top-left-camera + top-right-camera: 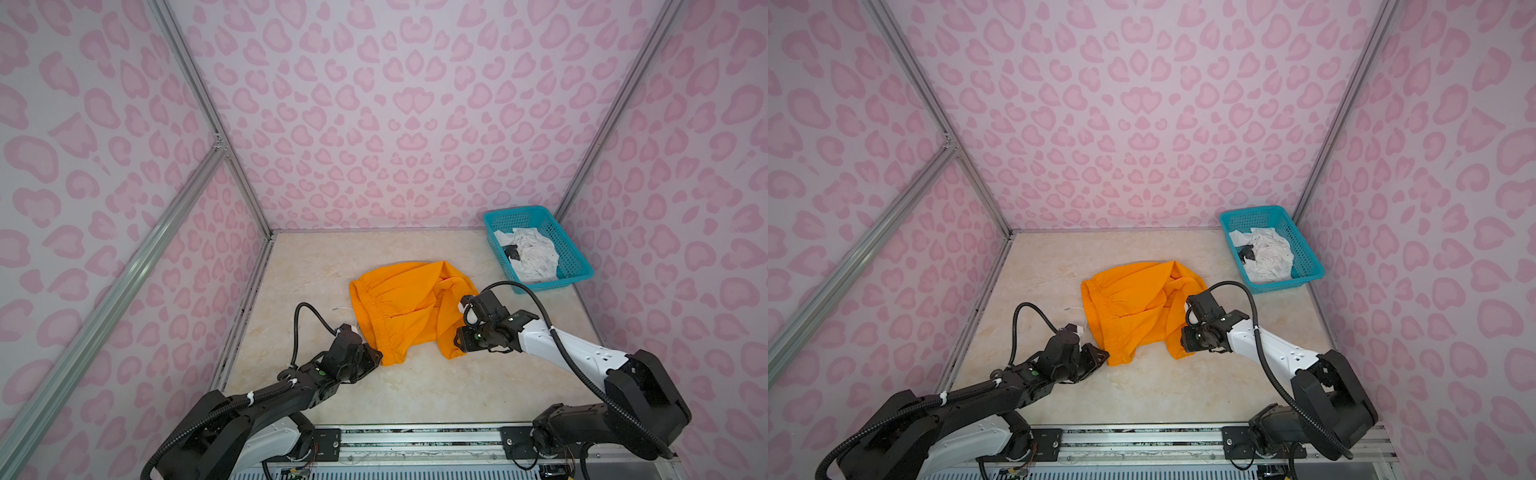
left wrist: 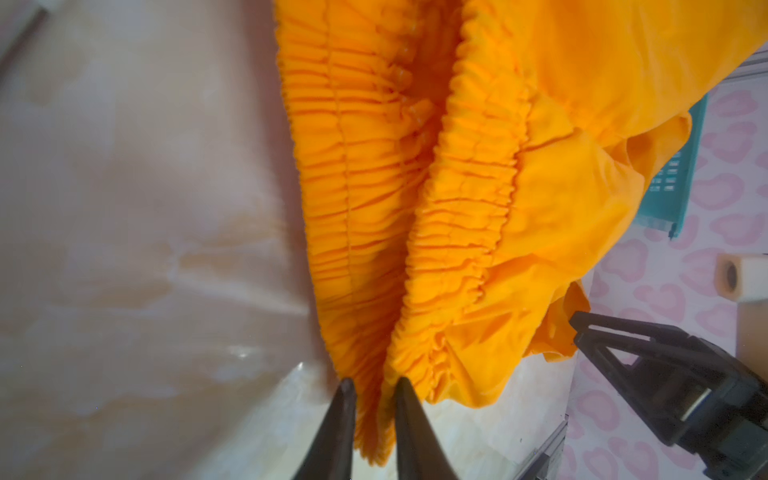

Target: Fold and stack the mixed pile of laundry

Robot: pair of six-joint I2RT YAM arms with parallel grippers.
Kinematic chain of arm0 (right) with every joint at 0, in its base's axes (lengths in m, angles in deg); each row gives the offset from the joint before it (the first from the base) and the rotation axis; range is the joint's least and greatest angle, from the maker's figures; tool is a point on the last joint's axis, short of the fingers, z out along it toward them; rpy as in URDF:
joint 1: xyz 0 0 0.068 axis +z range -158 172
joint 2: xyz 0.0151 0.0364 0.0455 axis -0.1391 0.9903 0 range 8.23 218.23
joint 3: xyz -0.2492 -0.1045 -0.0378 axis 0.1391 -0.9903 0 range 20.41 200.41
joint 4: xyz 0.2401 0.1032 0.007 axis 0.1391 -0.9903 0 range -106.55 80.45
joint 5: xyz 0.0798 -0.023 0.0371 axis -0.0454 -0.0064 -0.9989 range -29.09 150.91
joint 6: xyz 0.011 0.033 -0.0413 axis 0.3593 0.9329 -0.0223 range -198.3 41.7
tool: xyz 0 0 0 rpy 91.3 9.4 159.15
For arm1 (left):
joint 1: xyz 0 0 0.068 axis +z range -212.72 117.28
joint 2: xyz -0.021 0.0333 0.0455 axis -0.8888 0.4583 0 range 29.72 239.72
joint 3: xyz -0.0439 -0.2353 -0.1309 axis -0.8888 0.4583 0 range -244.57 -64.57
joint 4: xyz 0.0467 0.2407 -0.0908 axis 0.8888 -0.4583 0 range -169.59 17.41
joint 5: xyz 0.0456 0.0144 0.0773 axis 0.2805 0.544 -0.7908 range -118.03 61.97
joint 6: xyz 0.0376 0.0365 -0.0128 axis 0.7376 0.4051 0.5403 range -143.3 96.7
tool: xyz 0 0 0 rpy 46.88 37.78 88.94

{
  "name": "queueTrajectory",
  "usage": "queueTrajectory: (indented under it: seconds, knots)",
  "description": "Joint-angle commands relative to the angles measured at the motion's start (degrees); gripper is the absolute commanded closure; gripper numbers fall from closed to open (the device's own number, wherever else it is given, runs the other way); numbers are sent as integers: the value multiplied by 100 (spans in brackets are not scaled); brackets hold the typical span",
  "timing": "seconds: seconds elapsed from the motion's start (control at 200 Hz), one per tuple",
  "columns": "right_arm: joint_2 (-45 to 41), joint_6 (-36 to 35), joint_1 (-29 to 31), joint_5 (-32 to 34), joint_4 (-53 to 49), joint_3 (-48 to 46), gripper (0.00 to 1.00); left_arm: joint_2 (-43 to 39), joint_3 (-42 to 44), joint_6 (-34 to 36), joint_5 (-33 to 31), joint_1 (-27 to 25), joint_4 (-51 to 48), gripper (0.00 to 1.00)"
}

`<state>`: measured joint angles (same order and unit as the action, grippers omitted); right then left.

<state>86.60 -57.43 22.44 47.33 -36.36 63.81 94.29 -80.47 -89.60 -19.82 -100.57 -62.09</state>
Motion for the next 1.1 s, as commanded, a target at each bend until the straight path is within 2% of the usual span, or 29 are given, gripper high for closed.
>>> queueTrajectory:
  seconds: [0.0, 0.155, 0.54, 0.715, 0.8, 0.875, 0.955, 0.975, 1.045, 1.095]
  knots:
    - [-82, 24, -38, 164, -104, -34, 55, -5, -228, 217, -51, 5, -230, 89]
    - [-125, -137, -142, 493, -312, 85, 59, 142, -682, 716, -36, 155, -788, 96]
    - [245, -85, -157, 338, -216, 182, 61, 116, -846, 1320, 353, 545, -1262, 97]
    - [494, -21, -149, 180, -12, 278, 69, 305, -1146, 2141, 779, 1169, -1657, 96]
    - [606, -19, -111, 121, 17, 388, 70, 455, -1451, 2594, 1017, 1448, -1979, 96]
    - [636, -4, -64, 133, 0, 448, 70, 564, -1720, 3062, 1575, 1521, -2196, 96]
    - [615, 25, -29, 115, 27, 432, 70, 603, -1830, 3224, 1924, 1489, -2395, 81]
    - [612, 36, -26, 106, 41, 420, 70, 562, -1788, 3214, 1938, 1455, -2398, 74]
    - [607, 54, -24, 86, 43, 403, 70, 320, -1590, 3053, 1824, 1279, -2395, 50]
    - [591, 50, -14, 88, 39, 383, 70, 94, -1400, 2813, 1618, 1108, -2379, 43]
